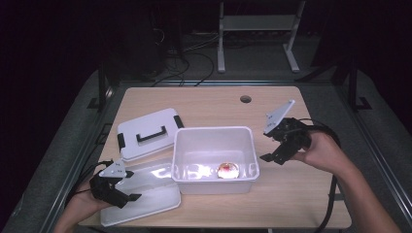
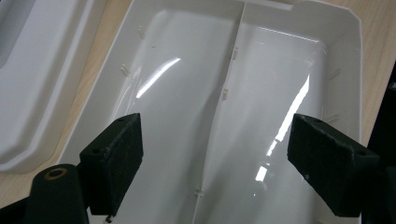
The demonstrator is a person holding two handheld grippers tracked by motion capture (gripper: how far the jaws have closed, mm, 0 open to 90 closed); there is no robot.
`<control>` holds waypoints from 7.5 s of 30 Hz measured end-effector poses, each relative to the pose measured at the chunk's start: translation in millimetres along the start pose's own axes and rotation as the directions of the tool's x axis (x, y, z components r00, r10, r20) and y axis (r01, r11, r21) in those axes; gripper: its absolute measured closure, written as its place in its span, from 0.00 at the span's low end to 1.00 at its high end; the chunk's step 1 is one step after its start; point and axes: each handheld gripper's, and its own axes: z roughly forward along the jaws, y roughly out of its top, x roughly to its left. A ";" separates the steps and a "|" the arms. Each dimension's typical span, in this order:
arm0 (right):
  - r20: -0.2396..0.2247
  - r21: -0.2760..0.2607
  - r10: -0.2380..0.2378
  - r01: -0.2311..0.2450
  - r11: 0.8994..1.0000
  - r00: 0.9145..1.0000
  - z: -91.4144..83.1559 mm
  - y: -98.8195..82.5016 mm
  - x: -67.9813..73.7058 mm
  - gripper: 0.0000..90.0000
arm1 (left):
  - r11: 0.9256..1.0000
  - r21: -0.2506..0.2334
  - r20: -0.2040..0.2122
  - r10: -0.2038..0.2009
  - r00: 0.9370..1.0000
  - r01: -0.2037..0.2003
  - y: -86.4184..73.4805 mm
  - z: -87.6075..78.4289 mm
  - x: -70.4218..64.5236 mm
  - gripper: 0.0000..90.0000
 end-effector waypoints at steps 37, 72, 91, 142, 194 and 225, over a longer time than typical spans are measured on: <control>0.004 -0.046 0.245 -0.245 0.968 0.969 44.5 -135.2 44.2 0.24 | 0.983 0.131 0.109 0.118 0.987 -0.132 19.8 17.6 6.9 0.53; 0.043 -0.097 0.303 -0.298 0.950 0.952 60.9 -168.5 73.0 0.23 | 0.964 0.225 0.161 0.104 0.981 -0.139 17.6 29.6 16.6 0.99; 0.040 -0.094 0.318 -0.313 0.945 0.947 65.5 -172.0 79.6 0.21 | 0.978 0.156 0.090 0.124 0.988 -0.137 15.1 -45.6 16.8 0.99; 0.056 -0.122 0.315 -0.306 0.944 0.948 61.9 -175.5 82.2 0.19 | 0.931 0.096 0.192 0.328 0.925 -0.351 213.1 -37.8 5.9 0.99; 0.079 -0.139 0.300 -0.288 0.948 0.951 54.3 -180.9 78.1 0.19 | 0.901 0.169 0.300 0.340 0.892 -0.400 279.2 84.5 -18.8 0.99; 0.084 -0.158 0.339 -0.323 0.933 0.937 51.2 -186.7 74.6 0.19 | 0.935 0.074 0.192 0.327 0.925 -0.346 252.7 21.0 2.3 0.64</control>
